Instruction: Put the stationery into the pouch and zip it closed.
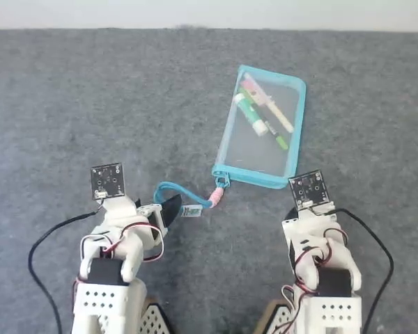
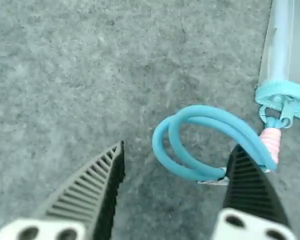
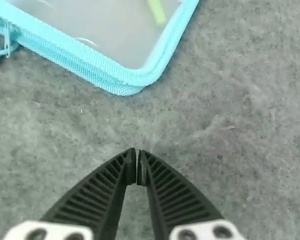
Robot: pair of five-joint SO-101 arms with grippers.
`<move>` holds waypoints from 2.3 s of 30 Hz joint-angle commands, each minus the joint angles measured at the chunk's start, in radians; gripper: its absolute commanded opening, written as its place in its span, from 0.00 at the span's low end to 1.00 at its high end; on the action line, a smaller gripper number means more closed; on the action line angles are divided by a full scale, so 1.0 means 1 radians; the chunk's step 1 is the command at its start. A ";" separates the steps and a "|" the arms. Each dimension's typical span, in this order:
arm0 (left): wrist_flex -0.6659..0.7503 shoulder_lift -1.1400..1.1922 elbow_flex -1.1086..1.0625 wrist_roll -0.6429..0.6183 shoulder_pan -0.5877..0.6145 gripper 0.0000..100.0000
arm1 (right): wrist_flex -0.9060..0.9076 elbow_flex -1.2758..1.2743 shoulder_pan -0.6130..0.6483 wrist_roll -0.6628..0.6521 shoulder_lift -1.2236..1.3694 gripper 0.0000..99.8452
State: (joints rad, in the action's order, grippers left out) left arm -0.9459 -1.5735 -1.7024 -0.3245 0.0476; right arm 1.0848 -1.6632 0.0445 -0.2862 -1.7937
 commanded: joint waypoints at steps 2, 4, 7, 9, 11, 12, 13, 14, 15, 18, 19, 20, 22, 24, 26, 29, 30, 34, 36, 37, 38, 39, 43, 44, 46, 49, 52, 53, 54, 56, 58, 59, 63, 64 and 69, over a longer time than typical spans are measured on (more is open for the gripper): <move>-0.006 -0.012 0.013 -0.011 -0.008 0.31 | 0.002 -0.020 -0.012 0.002 -0.005 0.02; -0.006 -0.012 0.013 -0.011 -0.008 0.31 | 0.002 -0.020 -0.012 0.002 -0.005 0.02; -0.006 -0.012 0.013 -0.011 -0.008 0.31 | 0.002 -0.020 -0.012 0.002 -0.005 0.02; -0.006 -0.012 0.013 -0.011 -0.008 0.31 | 0.002 -0.020 -0.012 0.002 -0.005 0.02; -0.006 -0.012 0.013 -0.011 -0.008 0.31 | 0.002 -0.020 -0.012 0.002 -0.005 0.02; -0.006 -0.012 0.013 -0.011 -0.008 0.31 | 0.002 -0.020 -0.012 0.002 -0.005 0.02; -0.006 -0.012 0.013 -0.011 -0.008 0.31 | 0.002 -0.020 -0.012 0.002 -0.005 0.02; -0.006 -0.012 0.013 -0.011 -0.008 0.31 | 0.002 -0.020 -0.012 0.002 -0.005 0.02; -0.006 -0.012 0.013 -0.011 -0.008 0.31 | 0.002 -0.020 -0.012 0.002 -0.005 0.02; -0.006 -0.012 0.013 -0.011 -0.008 0.31 | 0.002 -0.020 -0.012 0.002 -0.005 0.02; -0.006 -0.012 0.013 -0.011 -0.008 0.31 | 0.002 -0.020 -0.012 0.002 -0.005 0.02; -0.006 -0.012 0.013 -0.011 -0.008 0.31 | 0.002 -0.020 -0.012 0.002 -0.005 0.02; -0.006 -0.012 0.013 -0.011 -0.008 0.31 | 0.002 -0.020 -0.012 0.002 -0.005 0.02; -0.006 -0.012 0.013 -0.011 -0.008 0.31 | 0.002 -0.020 -0.012 0.002 -0.005 0.02; -0.006 -0.012 0.013 -0.011 -0.008 0.31 | 0.002 -0.020 -0.012 0.002 -0.005 0.02; -0.006 -0.012 0.013 -0.011 -0.008 0.31 | 0.002 -0.020 -0.012 0.002 -0.005 0.02; -0.006 -0.012 0.013 -0.011 -0.008 0.31 | 0.002 -0.020 -0.012 0.002 -0.005 0.02; -0.006 -0.012 0.013 -0.011 -0.008 0.31 | 0.002 -0.020 -0.012 0.002 -0.005 0.02; -0.006 -0.012 0.013 -0.011 -0.008 0.31 | 0.002 -0.020 -0.012 0.002 -0.005 0.02; -0.006 -0.012 0.013 -0.011 -0.008 0.31 | 0.002 -0.020 -0.012 0.002 -0.005 0.02; -0.006 -0.012 0.013 -0.011 -0.008 0.31 | 0.002 -0.020 -0.012 0.002 -0.005 0.02; -0.006 -0.012 0.013 -0.011 -0.008 0.31 | 0.002 -0.020 -0.010 0.002 -0.005 0.02; -0.006 -0.012 0.013 -0.011 -0.008 0.31 | 0.001 -0.020 -0.010 0.002 -0.015 0.02; -0.006 -0.012 0.013 -0.011 -0.008 0.31 | 0.001 -0.020 -0.010 0.002 -0.016 0.02; -0.006 -0.012 0.013 -0.011 -0.008 0.31 | 0.001 -0.020 -0.010 0.002 -0.016 0.02; -0.006 -0.012 0.013 -0.011 -0.008 0.31 | 0.002 -0.020 -0.013 0.002 -0.015 0.02; -0.006 -0.012 0.013 -0.011 -0.008 0.31 | 0.012 -0.020 -0.015 0.002 -0.005 0.02; -0.006 -0.012 0.013 -0.011 -0.008 0.31 | 0.012 -0.020 -0.015 0.002 -0.005 0.02; -0.006 -0.012 0.013 -0.011 -0.008 0.31 | 0.013 -0.020 -0.015 0.002 -0.005 0.02; -0.006 -0.012 0.013 -0.011 -0.008 0.31 | 0.022 -0.020 -0.016 0.002 -0.005 0.01; -0.006 -0.012 0.013 -0.011 -0.008 0.31 | 0.087 -0.020 -0.016 0.002 -0.005 0.01; -0.006 -0.012 0.013 -0.011 -0.008 0.31 | 0.124 -0.020 -0.016 0.002 -0.010 0.01; -0.006 -0.012 0.013 -0.011 -0.008 0.31 | 0.226 -0.020 -0.015 0.006 -0.016 0.01; -0.006 -0.012 0.013 -0.011 -0.008 0.31 | 0.223 -0.020 -0.012 0.005 -0.016 0.01; -0.006 -0.012 0.013 -0.012 -0.008 0.31 | 0.222 -0.020 -0.012 0.005 -0.016 0.01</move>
State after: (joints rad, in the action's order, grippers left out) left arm -0.9459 -1.5735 -1.7024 -0.3245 0.0476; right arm 1.2996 -1.6632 0.0384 -0.2862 -1.7937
